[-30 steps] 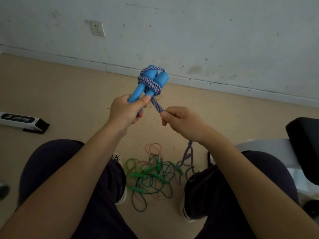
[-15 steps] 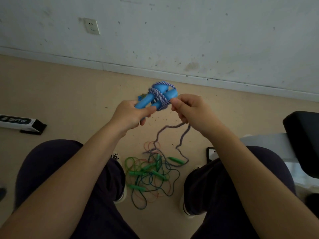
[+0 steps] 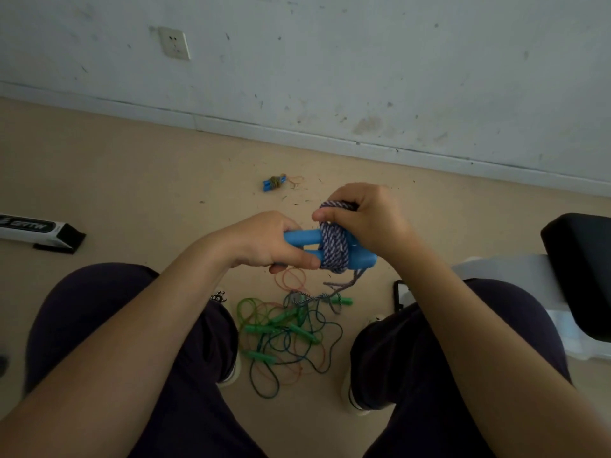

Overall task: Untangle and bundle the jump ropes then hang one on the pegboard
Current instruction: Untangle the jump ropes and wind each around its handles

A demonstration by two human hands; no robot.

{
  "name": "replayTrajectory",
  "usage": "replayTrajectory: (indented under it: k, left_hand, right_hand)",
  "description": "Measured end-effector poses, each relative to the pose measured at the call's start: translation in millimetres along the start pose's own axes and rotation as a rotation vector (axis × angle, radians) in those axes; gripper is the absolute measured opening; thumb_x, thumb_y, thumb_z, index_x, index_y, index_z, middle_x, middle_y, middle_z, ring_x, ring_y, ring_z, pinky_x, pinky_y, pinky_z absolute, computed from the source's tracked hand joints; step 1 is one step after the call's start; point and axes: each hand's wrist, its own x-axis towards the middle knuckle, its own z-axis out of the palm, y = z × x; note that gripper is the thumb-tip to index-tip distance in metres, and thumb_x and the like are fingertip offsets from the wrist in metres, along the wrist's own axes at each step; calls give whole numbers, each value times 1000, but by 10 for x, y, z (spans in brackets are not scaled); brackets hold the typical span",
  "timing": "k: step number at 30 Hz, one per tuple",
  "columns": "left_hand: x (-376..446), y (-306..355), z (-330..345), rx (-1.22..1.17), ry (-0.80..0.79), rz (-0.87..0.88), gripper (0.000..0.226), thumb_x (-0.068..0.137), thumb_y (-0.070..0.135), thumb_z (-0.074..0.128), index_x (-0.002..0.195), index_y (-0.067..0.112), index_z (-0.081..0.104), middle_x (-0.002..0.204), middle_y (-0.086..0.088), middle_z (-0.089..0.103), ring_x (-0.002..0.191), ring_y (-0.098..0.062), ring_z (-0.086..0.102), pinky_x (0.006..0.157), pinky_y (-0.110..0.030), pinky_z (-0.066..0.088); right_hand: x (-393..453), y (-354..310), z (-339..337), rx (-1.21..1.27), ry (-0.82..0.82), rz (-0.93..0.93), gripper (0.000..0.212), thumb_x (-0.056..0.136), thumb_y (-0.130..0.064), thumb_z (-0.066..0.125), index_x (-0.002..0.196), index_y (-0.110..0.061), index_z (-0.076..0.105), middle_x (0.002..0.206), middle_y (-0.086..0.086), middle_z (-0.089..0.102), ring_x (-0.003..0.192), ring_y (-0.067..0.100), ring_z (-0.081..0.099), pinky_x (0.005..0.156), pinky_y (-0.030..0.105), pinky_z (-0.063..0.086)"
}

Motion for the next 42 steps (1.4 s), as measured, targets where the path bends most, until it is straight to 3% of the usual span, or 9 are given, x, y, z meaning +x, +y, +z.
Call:
replayTrajectory:
  k: [2,6,13,19,24,27,33,36,42]
  left_hand:
    - [-15,7,-18,-7,-2,18,32,76,43,83,67,23,60,51,2,60,47,-10,50,59,-28,38]
    - [-41,8,-26,-17,-18,28,32,76,41,84,67,22,60,51,2,60,47,-9,50,55,-24,38]
    - [-49,-22,-47,-88,-9,64,30,77,35,85,67,20,61,51,1,59,46,-10,49,50,-16,39]
    - [-68,-26,-128,-288,48,77,37,68,40,88,76,13,64,48,2,54,43,-9,46,45,-17,36]
    - [-63,-45,-119,-439,139,122,44,63,47,81,80,10,65,49,2,50,42,-9,44,41,-17,31]
    - [-56,-33,-94,-558,177,169,34,76,36,83,84,9,64,51,6,57,42,-4,44,40,-16,28]
    - [26,-14,-81,-711,462,162,34,80,40,71,81,7,65,49,2,51,38,-6,38,36,-16,26]
    - [43,-42,-114,-737,574,150,32,79,41,74,79,9,68,53,-1,54,42,-8,41,35,-17,27]
    - [42,-29,-106,-725,628,148,31,82,39,73,78,9,67,49,2,52,39,-8,39,35,-18,27]
  right_hand:
    - [25,19,2,33,1,62,25,77,-36,80,78,-13,70,69,0,63,64,15,57,61,40,50]
    - [21,29,7,81,-9,59,35,74,-28,85,86,-21,52,70,-10,52,60,0,45,57,17,40]
    - [24,-14,-8,238,-118,130,13,86,-20,75,82,-11,67,76,-7,63,64,1,55,61,12,44]
    - [-5,-19,-99,397,-151,179,21,88,-29,71,100,-12,71,98,2,70,87,8,65,77,23,52]
    - [-14,8,-77,852,-137,323,17,85,-27,71,98,-17,72,92,1,72,82,14,68,72,30,58]
    - [-13,-16,-11,1051,-127,351,19,85,-25,70,102,-17,71,90,3,70,75,15,65,69,28,57]
    - [-33,-71,171,835,-216,293,20,92,-9,66,111,-6,61,60,-5,40,49,7,33,46,20,28]
    - [-21,-71,169,740,-207,327,10,101,-15,53,101,-9,61,51,-9,34,43,6,25,40,18,23]
    - [-9,-56,180,637,-155,366,32,105,-19,42,77,-10,52,55,2,38,46,15,35,46,24,30]
